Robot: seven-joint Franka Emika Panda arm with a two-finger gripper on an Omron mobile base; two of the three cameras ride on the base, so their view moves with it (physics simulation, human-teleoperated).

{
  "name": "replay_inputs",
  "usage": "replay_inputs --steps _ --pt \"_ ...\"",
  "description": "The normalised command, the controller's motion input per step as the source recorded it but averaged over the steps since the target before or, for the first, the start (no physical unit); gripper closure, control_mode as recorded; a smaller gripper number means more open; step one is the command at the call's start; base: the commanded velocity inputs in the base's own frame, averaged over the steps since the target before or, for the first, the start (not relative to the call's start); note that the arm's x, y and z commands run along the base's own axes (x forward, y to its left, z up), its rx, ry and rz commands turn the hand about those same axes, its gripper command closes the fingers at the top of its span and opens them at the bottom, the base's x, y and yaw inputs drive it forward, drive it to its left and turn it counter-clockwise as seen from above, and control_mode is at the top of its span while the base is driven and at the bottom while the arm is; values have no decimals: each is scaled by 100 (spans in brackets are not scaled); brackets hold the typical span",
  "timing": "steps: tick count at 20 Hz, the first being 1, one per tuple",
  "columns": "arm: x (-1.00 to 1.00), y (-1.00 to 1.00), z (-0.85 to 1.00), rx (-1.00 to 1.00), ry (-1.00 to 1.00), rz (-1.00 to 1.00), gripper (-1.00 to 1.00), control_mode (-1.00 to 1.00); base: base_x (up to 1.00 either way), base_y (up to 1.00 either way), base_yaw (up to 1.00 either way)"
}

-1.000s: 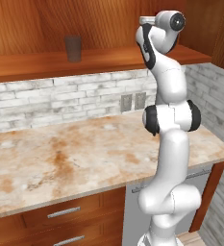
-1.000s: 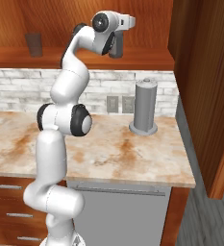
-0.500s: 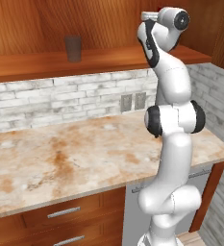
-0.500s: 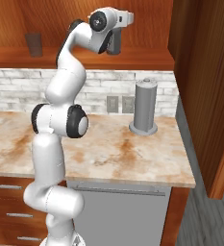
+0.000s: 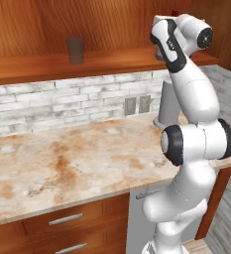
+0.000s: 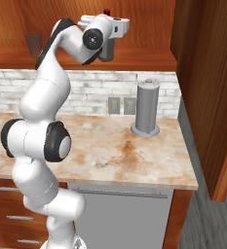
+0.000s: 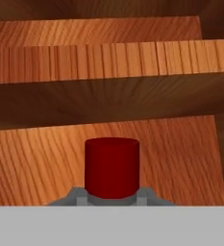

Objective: There is a bowl on the dining counter. Grab a lemon wedge from the fridge and place it in the bowl. Then get the liquor bottle and glass cup from the cabinet and place them next to the bowl.

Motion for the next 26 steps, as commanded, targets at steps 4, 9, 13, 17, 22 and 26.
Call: replay_inputs --steps 4,9,13,17,22,26 --pt "-100 12 1 0 8 6 100 -100 0 0 0" --pt "-100 18 3 0 13 5 100 -100 0 0 0" --pt "-100 24 7 0 11 9 100 -100 0 0 0" --pt "-100 40 10 0 11 12 100 -100 0 0 0" --pt "-95 54 -4 -2 14 14 100 -100 0 0 0" --pt "-66 60 -44 -2 13 17 100 -100 0 0 0"
